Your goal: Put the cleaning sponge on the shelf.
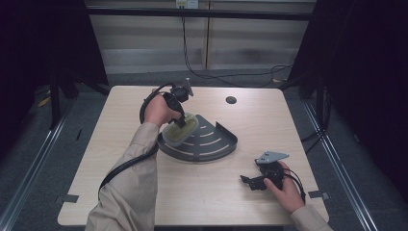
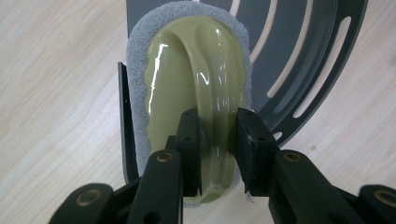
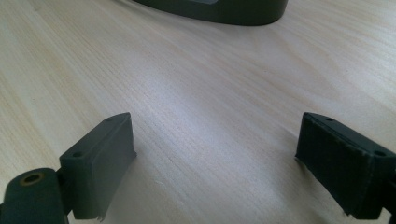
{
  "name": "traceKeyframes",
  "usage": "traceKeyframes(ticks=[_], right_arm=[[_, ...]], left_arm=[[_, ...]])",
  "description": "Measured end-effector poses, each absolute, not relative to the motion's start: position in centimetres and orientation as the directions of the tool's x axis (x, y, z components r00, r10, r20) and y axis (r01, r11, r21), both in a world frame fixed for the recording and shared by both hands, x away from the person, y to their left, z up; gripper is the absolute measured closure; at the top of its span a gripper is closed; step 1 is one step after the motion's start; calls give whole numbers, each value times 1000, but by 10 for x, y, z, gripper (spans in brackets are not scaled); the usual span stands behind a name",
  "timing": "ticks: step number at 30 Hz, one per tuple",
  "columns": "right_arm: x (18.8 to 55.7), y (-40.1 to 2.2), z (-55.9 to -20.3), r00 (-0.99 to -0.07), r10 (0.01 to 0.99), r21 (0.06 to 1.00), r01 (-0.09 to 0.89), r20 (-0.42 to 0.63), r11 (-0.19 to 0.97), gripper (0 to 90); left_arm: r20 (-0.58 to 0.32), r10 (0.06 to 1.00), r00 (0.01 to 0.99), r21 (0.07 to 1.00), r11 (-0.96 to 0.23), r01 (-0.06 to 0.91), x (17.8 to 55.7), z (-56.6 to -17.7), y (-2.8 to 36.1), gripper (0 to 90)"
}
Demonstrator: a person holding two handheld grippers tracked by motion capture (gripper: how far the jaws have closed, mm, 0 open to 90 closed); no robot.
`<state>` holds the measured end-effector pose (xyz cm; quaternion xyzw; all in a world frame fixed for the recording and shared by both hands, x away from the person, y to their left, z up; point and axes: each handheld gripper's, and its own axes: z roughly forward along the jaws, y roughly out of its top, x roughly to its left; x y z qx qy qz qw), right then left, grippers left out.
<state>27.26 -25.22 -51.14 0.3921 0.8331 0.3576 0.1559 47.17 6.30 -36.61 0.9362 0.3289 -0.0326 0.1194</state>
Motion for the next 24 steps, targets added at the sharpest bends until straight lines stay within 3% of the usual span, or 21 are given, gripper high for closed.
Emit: traceKeyframes(ticks=[24], right_arm=[[273,-252,-511,-644,765,718,542,22,436,106]], left_arm=[[-153,598,787,204,-760,617,478,-391,66,718]])
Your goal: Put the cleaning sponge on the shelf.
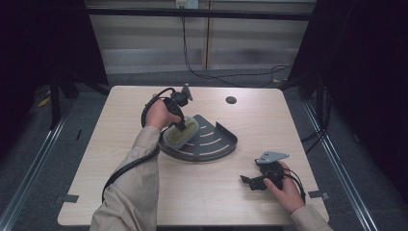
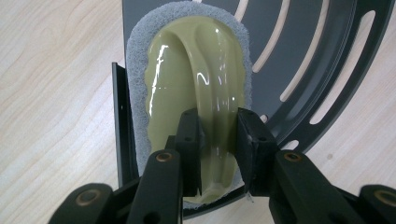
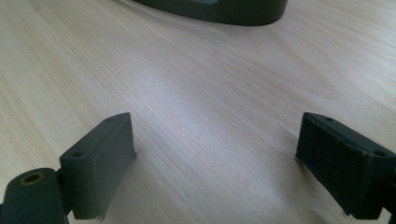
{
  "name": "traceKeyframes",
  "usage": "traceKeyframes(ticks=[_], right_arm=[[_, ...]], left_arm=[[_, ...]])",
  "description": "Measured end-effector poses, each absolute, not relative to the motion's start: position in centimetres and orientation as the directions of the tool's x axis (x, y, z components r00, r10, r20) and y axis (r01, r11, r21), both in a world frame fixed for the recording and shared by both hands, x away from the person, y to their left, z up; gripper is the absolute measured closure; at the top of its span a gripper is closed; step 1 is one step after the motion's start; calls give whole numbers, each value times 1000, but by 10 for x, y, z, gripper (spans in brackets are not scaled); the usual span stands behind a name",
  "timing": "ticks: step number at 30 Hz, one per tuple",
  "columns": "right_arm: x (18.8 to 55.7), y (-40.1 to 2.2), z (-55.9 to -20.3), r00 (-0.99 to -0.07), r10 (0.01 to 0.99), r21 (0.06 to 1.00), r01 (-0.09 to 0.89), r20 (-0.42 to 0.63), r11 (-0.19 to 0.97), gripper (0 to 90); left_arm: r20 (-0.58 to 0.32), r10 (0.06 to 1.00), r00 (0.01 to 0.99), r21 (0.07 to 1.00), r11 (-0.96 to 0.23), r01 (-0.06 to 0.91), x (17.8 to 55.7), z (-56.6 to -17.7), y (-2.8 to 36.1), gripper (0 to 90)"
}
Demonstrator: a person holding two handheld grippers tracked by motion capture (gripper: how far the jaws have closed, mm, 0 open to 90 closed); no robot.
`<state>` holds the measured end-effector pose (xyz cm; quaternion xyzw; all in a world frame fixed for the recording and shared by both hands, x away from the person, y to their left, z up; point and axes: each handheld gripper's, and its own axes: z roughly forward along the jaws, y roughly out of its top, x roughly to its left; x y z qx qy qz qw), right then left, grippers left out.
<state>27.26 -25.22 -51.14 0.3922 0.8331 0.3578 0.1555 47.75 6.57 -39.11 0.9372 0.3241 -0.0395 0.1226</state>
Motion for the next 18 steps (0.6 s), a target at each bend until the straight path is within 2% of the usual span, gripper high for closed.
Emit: traceKeyframes(ticks=[18], right_arm=[[273,-252,-511,-644,765,718,543,23,436,106]], left_arm=[[-142,606,783,197,-758,622,477,-406,67,717]])
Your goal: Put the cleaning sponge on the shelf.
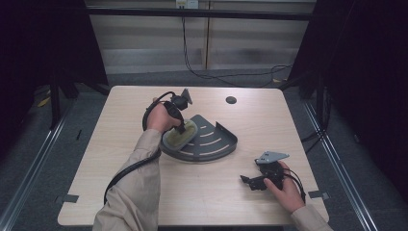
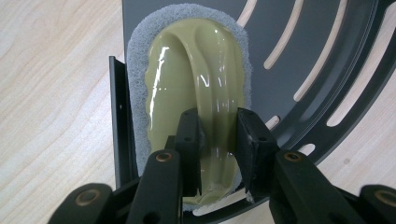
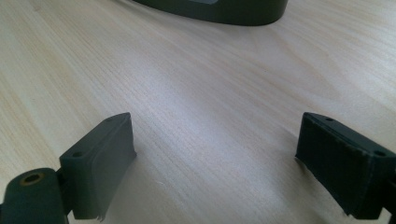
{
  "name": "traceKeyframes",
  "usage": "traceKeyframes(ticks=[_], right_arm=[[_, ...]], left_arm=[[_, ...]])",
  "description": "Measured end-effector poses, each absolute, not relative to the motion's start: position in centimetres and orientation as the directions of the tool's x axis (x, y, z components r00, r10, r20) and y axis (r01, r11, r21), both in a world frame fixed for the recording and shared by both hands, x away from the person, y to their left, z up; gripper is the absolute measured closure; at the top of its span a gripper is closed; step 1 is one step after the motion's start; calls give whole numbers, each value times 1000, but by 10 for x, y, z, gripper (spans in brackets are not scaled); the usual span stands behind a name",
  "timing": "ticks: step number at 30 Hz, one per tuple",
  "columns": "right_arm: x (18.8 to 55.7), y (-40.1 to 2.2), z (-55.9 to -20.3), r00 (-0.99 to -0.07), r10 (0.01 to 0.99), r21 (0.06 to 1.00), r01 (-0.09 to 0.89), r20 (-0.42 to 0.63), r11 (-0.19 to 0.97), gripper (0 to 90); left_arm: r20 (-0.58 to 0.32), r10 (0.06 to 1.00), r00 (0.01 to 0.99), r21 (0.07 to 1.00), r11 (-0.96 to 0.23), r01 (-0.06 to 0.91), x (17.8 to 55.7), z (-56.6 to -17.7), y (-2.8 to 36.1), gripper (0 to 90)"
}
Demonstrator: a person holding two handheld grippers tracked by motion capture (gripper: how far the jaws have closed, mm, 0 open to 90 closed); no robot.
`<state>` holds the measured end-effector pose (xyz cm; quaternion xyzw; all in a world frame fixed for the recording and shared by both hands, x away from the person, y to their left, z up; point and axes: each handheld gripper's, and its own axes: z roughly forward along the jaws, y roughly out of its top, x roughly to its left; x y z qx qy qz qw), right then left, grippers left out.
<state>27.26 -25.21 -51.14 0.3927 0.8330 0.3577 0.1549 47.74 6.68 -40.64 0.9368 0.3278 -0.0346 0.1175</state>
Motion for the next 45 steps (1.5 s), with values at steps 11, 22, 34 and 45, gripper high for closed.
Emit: traceKeyframes(ticks=[11,22,34,45], right_arm=[[273,-252,-511,-644,765,718,543,23,436,106],[273,-252,-511,-644,765,718,543,22,436,106],[273,-252,-511,-644,765,718,543,23,436,106],[273,-252,-511,-643,766,717,544,21,437,106]], left_arm=[[-137,599,789,190,-766,615,478,-412,67,717],[-134,601,788,189,-765,616,478,-414,72,715],[-133,610,781,188,-758,624,478,-417,76,712],[-130,616,777,190,-753,630,478,-417,77,711]])
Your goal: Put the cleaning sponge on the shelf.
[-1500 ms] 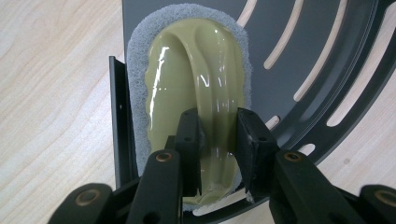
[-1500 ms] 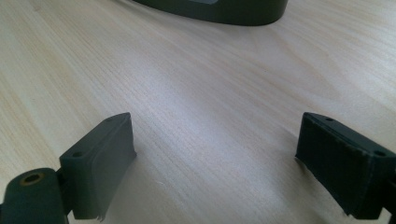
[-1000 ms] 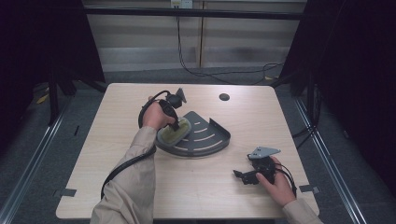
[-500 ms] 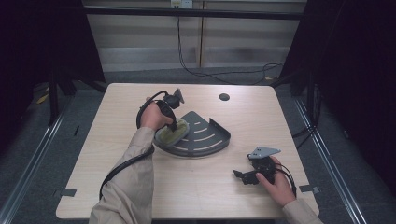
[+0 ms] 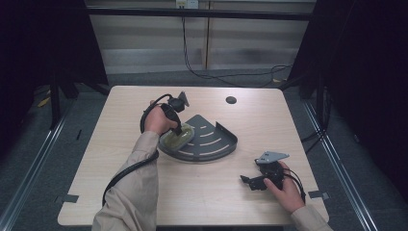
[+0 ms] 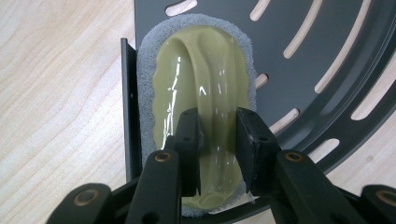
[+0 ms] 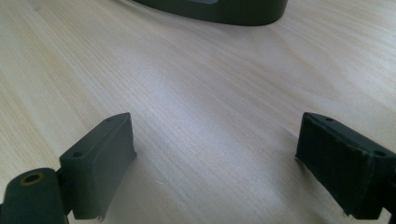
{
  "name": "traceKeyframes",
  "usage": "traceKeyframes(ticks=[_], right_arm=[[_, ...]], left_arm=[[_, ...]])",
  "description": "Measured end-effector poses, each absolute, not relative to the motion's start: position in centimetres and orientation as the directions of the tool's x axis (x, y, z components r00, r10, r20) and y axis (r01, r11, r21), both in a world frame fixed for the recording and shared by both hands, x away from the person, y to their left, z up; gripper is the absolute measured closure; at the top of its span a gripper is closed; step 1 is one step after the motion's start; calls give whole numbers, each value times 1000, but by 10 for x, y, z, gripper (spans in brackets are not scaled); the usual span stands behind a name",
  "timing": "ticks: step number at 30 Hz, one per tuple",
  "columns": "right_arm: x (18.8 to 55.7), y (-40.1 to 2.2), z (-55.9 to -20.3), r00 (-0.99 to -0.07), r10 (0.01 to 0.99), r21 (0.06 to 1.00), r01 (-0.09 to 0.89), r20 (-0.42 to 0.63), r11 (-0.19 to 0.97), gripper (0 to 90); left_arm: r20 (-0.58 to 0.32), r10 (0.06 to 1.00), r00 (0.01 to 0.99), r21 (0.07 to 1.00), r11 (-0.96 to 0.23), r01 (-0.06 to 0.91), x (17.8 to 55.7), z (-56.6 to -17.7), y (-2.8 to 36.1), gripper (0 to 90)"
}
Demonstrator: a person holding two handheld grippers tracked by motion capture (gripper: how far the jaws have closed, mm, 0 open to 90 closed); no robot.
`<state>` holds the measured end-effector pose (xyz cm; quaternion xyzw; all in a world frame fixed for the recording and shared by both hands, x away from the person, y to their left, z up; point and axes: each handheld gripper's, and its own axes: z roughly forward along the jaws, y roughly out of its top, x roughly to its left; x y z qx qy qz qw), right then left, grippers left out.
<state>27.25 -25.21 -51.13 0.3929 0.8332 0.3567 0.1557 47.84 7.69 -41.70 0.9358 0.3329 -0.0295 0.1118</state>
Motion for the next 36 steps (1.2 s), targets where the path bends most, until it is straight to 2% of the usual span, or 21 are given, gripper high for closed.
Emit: traceKeyframes(ticks=[36], right_arm=[[272,-252,-511,-642,767,716,545,22,436,106]], left_arm=[[-104,640,761,201,-736,646,479,-420,79,681]])
